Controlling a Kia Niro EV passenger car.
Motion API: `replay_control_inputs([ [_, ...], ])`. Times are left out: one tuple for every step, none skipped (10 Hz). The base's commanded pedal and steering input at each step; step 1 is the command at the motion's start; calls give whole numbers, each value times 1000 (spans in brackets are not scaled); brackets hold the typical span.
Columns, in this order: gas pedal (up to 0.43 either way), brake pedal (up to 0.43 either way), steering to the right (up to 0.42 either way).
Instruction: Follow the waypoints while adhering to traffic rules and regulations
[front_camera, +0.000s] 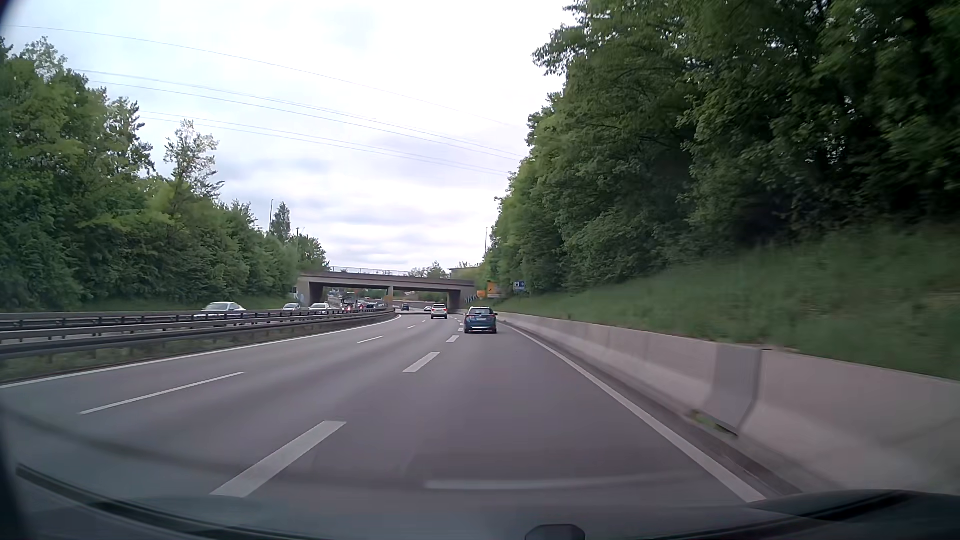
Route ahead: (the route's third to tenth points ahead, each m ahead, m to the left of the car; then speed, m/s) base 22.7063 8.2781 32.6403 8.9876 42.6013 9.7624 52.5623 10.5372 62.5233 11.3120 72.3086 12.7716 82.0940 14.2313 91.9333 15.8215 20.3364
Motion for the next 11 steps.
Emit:
replay_control_inputs([
  [138,0,-10],
  [138,0,-10],
  [138,0,-10],
  [138,0,-10],
  [138,0,-10],
  [138,0,-10],
  [138,0,-10],
  [138,0,-10],
  [138,0,-9],
  [138,0,-10],
  [138,0,-9],
])
